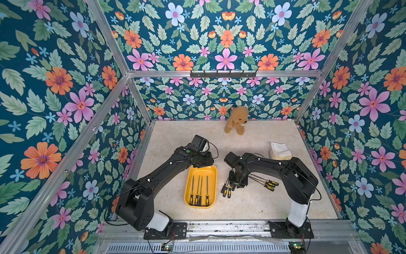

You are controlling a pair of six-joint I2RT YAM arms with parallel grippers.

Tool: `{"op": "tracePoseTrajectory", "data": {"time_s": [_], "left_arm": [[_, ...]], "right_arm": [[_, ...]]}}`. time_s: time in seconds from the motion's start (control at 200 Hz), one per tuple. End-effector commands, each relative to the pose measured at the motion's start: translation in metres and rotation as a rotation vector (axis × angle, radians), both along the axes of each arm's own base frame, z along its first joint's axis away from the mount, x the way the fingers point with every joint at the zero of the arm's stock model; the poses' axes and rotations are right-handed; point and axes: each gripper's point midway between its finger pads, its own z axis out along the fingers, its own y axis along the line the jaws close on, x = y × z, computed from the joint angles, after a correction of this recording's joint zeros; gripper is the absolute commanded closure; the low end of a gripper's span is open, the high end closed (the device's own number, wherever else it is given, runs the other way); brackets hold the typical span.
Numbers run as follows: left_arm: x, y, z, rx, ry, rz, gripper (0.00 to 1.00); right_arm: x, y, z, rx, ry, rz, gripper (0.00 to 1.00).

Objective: Put the file tool into the storage box
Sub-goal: Pick up the file tool from the center of the board.

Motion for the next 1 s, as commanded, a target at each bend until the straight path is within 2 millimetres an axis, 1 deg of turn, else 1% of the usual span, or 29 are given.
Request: {"op": "tracePoseTrajectory", "data": {"time_s": [0.0,0.06,0.12,0.225,0.305,0.335,0.37,0.43,0.45,0.46,0.48,0.555,0.585,0.625,0.66,0.76,0.835,0.94,0.995], "left_arm": [[0.0,0.0,-0.001,-0.001,-0.006,-0.017,0.55],[0.0,0.001,-0.002,0.001,-0.008,-0.014,0.55],[0.0,0.002,-0.003,0.005,-0.006,-0.016,0.55],[0.0,0.003,-0.004,0.006,-0.006,-0.017,0.56],[0.001,0.001,-0.003,-0.006,-0.002,-0.023,0.56],[0.001,-0.001,-0.001,-0.02,-0.002,-0.029,0.56],[0.001,-0.006,0.004,-0.046,-0.009,-0.036,0.55],[0.0,-0.016,0.012,-0.112,-0.009,-0.054,0.55],[0.0,-0.022,0.015,-0.145,-0.004,-0.062,0.55],[-0.002,-0.024,0.016,-0.16,0.002,-0.066,0.55],[-0.002,-0.03,0.02,-0.196,0.007,-0.074,0.55],[-0.006,-0.051,0.033,-0.338,0.026,-0.087,0.54],[-0.007,-0.058,0.035,-0.379,0.03,-0.087,0.54],[-0.009,-0.066,0.035,-0.403,0.037,-0.087,0.5],[-0.011,-0.071,0.033,-0.401,0.042,-0.092,0.5],[-0.015,-0.077,0.016,-0.361,0.077,-0.079,0.5],[-0.014,-0.082,0.017,-0.39,0.069,-0.066,0.48],[-0.015,-0.087,0.017,-0.403,0.065,-0.075,0.47],[-0.017,-0.089,0.012,-0.393,0.073,-0.083,0.47]], "right_arm": [[-0.005,-0.016,-0.01,-0.078,0.01,0.006,0.67],[-0.005,-0.02,-0.011,-0.091,0.01,0.007,0.74],[-0.006,-0.022,-0.009,-0.096,0.007,0.012,0.83],[-0.008,-0.028,-0.002,-0.097,-0.012,0.029,0.93],[-0.009,-0.033,0.008,-0.095,-0.037,0.053,1.0],[-0.009,-0.034,0.015,-0.086,-0.06,0.067,1.0],[-0.009,-0.029,0.026,-0.061,-0.093,0.1,1.0],[-0.013,-0.014,0.046,0.013,-0.145,0.176,1.0],[-0.016,-0.011,0.047,0.025,-0.148,0.201,1.0],[-0.017,-0.009,0.057,0.051,-0.171,0.21,1.0],[-0.019,-0.005,0.064,0.074,-0.187,0.228,1.0],[-0.031,0.008,0.077,0.16,-0.217,0.276,1.0],[-0.035,0.015,0.082,0.201,-0.226,0.29,1.0],[-0.04,0.023,0.087,0.248,-0.242,0.305,1.0],[-0.043,0.028,0.09,0.278,-0.246,0.304,1.0],[-0.047,0.042,0.096,0.35,-0.26,0.303,1.0],[-0.051,0.053,0.098,0.387,-0.26,0.319,1.0],[-0.054,0.057,0.092,0.384,-0.241,0.331,1.0],[-0.054,0.06,0.092,0.392,-0.24,0.333,1.0]]}}
